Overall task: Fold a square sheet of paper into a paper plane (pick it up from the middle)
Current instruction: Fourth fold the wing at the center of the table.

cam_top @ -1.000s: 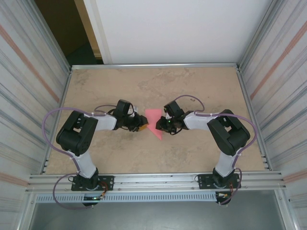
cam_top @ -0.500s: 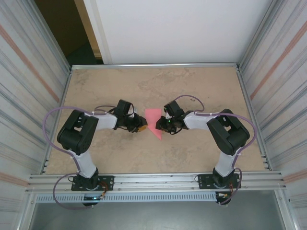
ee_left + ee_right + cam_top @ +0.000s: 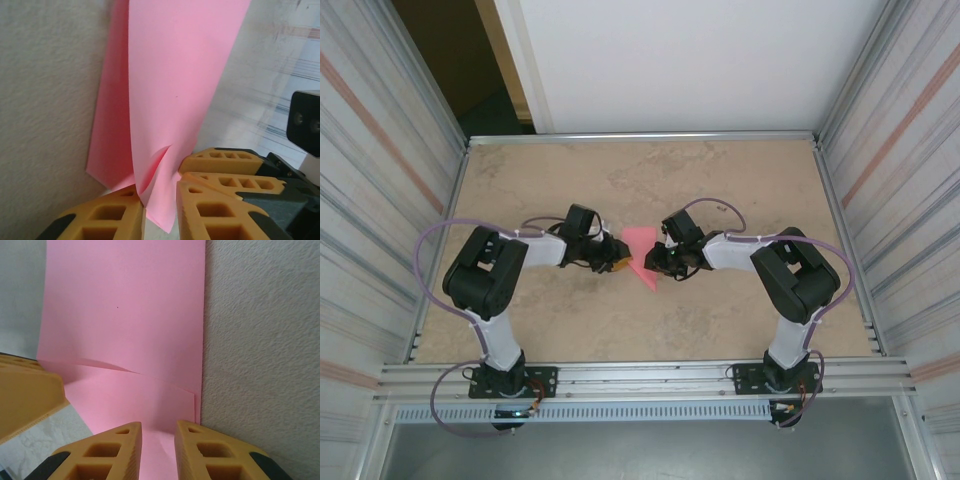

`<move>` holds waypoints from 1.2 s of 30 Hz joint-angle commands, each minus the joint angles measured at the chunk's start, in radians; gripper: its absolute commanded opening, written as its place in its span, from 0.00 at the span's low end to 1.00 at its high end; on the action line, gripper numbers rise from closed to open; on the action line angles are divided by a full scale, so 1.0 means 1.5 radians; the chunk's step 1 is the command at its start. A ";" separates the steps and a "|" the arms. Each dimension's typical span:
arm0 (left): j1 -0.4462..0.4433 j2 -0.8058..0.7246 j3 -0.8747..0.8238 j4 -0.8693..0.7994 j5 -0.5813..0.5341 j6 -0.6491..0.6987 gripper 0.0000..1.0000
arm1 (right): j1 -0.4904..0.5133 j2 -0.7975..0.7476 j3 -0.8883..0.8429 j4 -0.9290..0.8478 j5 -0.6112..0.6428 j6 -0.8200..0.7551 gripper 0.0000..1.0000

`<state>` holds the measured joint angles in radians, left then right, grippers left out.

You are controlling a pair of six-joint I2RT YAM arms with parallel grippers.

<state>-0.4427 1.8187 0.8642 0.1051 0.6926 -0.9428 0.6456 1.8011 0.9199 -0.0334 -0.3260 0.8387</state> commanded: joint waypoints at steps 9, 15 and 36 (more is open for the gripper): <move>0.012 0.043 0.078 -0.086 0.031 0.090 0.23 | -0.008 0.025 -0.009 -0.033 0.019 0.006 0.24; 0.018 0.055 0.098 -0.116 0.041 0.115 0.20 | -0.009 0.024 -0.006 -0.037 0.020 0.003 0.24; 0.007 0.020 0.135 -0.197 -0.013 0.107 0.02 | 0.038 -0.116 0.016 -0.080 0.142 -0.154 0.41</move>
<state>-0.4206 1.8923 1.0470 -0.1581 0.7113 -0.7467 0.6601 1.7061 0.9222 -0.1005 -0.2291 0.7044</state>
